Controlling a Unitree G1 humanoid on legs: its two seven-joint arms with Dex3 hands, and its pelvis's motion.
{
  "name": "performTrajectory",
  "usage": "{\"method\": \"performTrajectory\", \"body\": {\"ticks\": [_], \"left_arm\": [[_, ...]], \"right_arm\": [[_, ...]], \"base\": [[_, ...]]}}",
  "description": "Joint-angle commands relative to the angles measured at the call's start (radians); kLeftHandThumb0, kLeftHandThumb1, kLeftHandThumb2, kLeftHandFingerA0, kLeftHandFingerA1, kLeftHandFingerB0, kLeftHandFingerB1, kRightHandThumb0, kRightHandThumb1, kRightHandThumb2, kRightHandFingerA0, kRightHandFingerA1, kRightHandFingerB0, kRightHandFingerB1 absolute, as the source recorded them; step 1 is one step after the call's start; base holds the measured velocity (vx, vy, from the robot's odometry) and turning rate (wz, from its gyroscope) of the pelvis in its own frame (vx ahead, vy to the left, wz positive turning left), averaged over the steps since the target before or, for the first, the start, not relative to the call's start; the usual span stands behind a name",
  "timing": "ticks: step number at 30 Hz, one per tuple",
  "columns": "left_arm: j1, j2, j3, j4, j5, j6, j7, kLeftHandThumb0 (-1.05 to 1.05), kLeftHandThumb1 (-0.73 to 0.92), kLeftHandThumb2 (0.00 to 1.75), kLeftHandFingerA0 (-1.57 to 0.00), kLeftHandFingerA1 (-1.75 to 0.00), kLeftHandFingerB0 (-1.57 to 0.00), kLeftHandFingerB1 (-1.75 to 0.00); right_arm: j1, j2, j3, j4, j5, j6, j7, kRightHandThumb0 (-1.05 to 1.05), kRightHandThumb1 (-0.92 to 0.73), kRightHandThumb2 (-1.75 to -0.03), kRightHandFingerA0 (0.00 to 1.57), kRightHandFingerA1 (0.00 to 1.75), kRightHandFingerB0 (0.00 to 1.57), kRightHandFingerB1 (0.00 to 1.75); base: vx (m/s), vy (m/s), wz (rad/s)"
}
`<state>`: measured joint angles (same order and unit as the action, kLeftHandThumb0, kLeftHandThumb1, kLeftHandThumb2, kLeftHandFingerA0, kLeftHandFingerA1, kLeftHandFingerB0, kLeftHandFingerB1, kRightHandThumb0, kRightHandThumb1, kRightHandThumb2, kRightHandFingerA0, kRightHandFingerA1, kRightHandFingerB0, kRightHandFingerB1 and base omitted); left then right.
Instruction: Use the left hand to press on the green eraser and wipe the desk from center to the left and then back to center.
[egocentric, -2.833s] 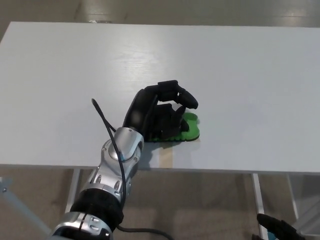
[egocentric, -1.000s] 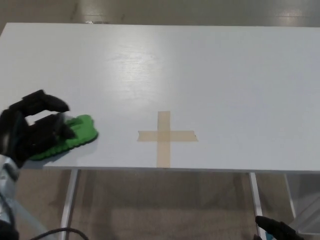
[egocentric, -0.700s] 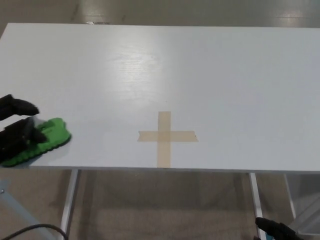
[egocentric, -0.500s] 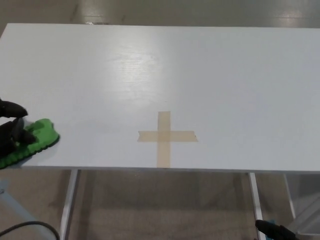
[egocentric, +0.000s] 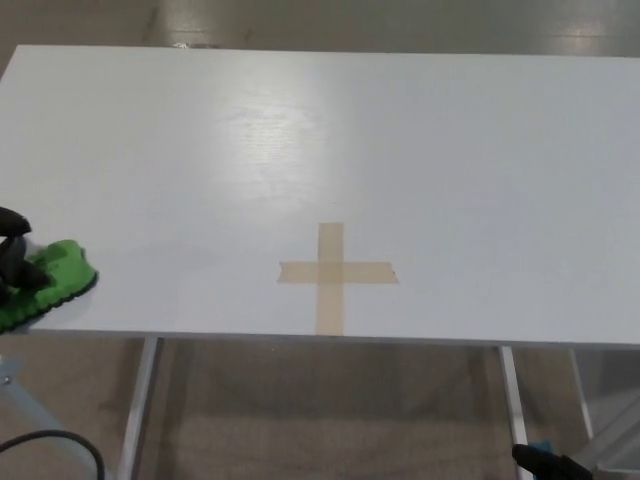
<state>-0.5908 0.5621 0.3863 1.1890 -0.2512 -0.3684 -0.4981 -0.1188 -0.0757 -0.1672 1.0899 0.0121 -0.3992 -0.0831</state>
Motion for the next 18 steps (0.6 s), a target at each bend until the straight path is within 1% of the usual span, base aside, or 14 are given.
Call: {"method": "performTrajectory", "body": {"ticks": [1, 2, 3, 4, 7, 11, 15, 16, 18], "left_arm": [[-0.004, -0.065, -0.055, -0.019, 0.042, -0.018, 0.014, -0.06, 0.74, 0.79, -0.83, -1.23, -0.81, -1.16], [-0.001, -0.094, -0.075, -0.046, 0.045, -0.029, 0.005, -0.08, 0.7, 0.83, -0.84, -1.26, -0.84, -1.16], [0.001, -0.101, -0.08, -0.054, 0.046, -0.032, 0.002, -0.08, 0.7, 0.83, -0.84, -1.26, -0.84, -1.16], [0.005, -0.124, -0.105, -0.078, 0.061, -0.047, 0.003, -0.09, 0.7, 0.84, -0.81, -1.31, -0.84, -1.18], [0.012, -0.158, -0.147, -0.119, 0.082, -0.067, 0.008, -0.09, 0.7, 0.84, -0.81, -1.32, -0.84, -1.19], [0.01, -0.229, -0.225, -0.21, 0.117, -0.036, 0.024, -0.08, 0.73, 0.83, -0.78, -1.33, -0.8, -1.2], [0.009, -0.256, -0.266, -0.25, 0.137, -0.028, 0.04, -0.08, 0.74, 0.83, -0.78, -1.32, -0.79, -1.21], [-0.006, -0.295, -0.317, -0.282, 0.166, -0.024, 0.047, -0.08, 0.73, 0.84, -0.78, -1.32, -0.78, -1.21], [-0.011, -0.316, -0.346, -0.303, 0.19, -0.025, 0.072, -0.08, 0.73, 0.84, -0.79, -1.29, -0.78, -1.22]], "right_arm": [[0.012, -0.013, 0.008, 0.012, -0.01, -0.019, -0.002, -0.26, -0.7, -0.6, 0.62, 0.48, 0.62, 0.47], [0.012, -0.013, 0.007, 0.011, -0.007, -0.018, 0.0, -0.26, -0.7, -0.6, 0.63, 0.49, 0.62, 0.47], [0.011, -0.012, 0.006, 0.01, -0.006, -0.018, 0.0, -0.26, -0.7, -0.6, 0.63, 0.49, 0.62, 0.47], [0.009, -0.013, 0.007, 0.01, -0.006, -0.017, 0.001, -0.26, -0.69, -0.6, 0.63, 0.49, 0.62, 0.47], [0.003, -0.012, 0.007, 0.009, -0.005, -0.016, 0.002, -0.26, -0.7, -0.6, 0.63, 0.49, 0.62, 0.48], [-0.001, -0.008, 0.003, -0.012, 0.005, 0.01, 0.002, -0.26, -0.7, -0.6, 0.61, 0.47, 0.63, 0.48], [-0.002, -0.007, 0.003, -0.02, 0.005, 0.018, 0.0, -0.25, -0.69, -0.6, 0.62, 0.48, 0.63, 0.48], [-0.01, -0.008, -0.002, -0.02, 0.012, 0.018, 0.009, -0.26, -0.58, -0.92, 0.57, 0.64, 0.57, 0.63], [-0.017, -0.009, -0.006, -0.018, 0.017, 0.023, 0.018, -0.26, -0.58, -0.93, 0.57, 0.64, 0.59, 0.64]], "base": [[0.0, 0.0, 0.0], [0.0, 0.0, 0.0], [0.0, 0.0, 0.0], [0.0, 0.0, 0.0], [0.0, 0.0, 0.0], [0.0, 0.0, 0.0], [0.0, 0.0, 0.0], [0.0, 0.0, 0.0], [0.0, 0.0, 0.0]]}}
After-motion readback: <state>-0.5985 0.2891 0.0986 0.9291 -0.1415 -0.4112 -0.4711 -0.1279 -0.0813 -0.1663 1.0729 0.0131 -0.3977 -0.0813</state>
